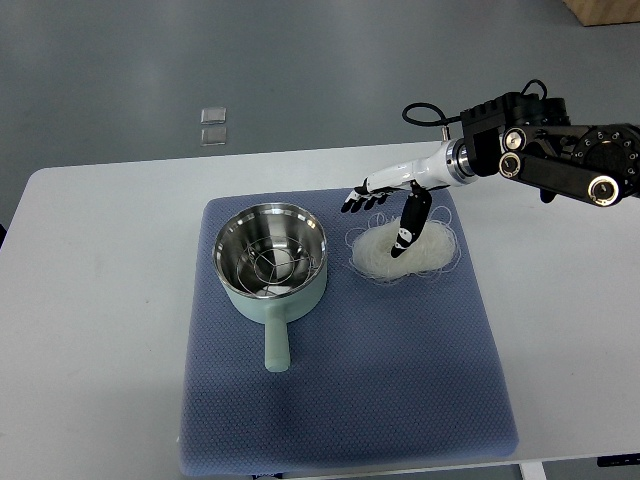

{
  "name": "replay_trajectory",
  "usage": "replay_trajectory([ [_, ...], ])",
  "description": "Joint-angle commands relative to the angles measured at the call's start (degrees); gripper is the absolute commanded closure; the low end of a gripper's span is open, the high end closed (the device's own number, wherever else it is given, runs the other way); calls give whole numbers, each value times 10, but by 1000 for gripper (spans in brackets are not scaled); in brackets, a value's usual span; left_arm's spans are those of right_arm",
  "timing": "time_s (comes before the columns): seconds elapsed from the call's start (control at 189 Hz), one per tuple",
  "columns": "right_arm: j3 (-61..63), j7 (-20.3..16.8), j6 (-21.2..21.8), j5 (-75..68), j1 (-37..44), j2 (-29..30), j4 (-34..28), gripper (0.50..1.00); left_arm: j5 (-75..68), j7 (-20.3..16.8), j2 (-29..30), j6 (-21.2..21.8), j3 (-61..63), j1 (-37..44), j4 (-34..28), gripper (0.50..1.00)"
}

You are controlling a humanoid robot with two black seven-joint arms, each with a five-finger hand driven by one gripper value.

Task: Put vermicelli into pot with right hand
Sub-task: 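Lower the right hand and close its fingers around the vermicelli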

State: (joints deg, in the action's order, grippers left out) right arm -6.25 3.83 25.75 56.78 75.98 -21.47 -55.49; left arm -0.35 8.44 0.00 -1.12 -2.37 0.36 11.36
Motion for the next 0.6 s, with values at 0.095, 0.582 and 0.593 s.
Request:
replay_trajectory([
  [0.095, -2, -1, -24, 35, -28, 0, 12, 574, 0, 0, 0, 1, 0, 1, 0, 500],
  [0.582, -3, 0, -73, 55, -79, 23, 39, 628, 0, 0, 0, 1, 1, 1, 0, 500],
  [0.593, -3, 0, -74, 56, -80, 24, 39, 638, 0, 0, 0, 1, 1, 1, 0, 500],
])
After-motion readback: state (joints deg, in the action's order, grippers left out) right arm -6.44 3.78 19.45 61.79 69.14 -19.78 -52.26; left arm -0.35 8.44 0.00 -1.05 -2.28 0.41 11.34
